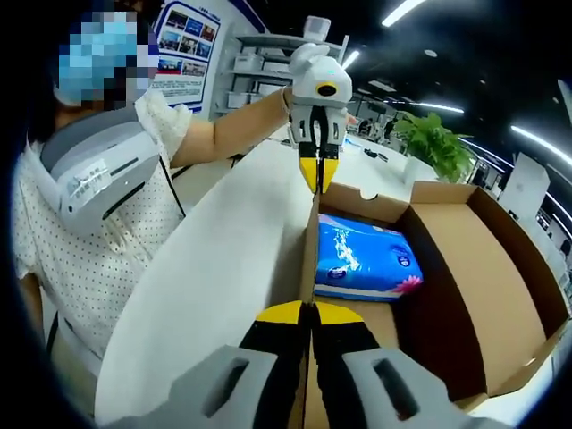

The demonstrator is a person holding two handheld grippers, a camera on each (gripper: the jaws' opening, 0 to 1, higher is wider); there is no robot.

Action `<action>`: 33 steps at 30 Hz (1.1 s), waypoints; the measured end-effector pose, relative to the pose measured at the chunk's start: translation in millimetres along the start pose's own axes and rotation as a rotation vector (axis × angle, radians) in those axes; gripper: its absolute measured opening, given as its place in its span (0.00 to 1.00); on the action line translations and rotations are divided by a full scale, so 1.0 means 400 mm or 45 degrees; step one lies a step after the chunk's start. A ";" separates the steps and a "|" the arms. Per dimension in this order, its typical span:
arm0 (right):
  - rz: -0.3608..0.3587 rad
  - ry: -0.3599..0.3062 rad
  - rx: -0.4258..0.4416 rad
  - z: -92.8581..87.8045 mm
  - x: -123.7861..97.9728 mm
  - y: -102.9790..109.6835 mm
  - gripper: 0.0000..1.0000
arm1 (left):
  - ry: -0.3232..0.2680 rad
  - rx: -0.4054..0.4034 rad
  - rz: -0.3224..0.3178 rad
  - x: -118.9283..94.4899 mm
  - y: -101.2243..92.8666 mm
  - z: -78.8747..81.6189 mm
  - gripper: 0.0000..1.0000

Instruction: Operate the shoe box by opening the lid, removing the specified soft item, and placing it in the target area until the item is outside and the box remains undamaged.

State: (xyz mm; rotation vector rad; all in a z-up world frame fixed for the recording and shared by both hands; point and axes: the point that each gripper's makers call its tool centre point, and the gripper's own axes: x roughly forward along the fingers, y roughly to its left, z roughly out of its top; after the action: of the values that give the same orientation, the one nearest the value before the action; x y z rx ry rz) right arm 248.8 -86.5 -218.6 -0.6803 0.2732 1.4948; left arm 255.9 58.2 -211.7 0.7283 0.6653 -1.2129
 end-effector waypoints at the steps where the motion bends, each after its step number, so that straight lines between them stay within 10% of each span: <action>1: 0.003 -0.001 -0.002 0.000 0.000 0.001 0.02 | -0.004 -0.016 -0.008 -0.001 -0.005 0.000 0.02; 33: 0.026 -0.034 0.061 -0.038 -0.025 -0.075 0.07 | -0.028 -0.061 -0.042 0.023 -0.070 0.038 0.01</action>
State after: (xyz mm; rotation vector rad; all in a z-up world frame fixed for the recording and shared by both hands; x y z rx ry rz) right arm 280.5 -101.5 -217.7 -0.6204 0.2950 1.5108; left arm 231.8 35.5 -213.4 0.6653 0.6880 -1.2300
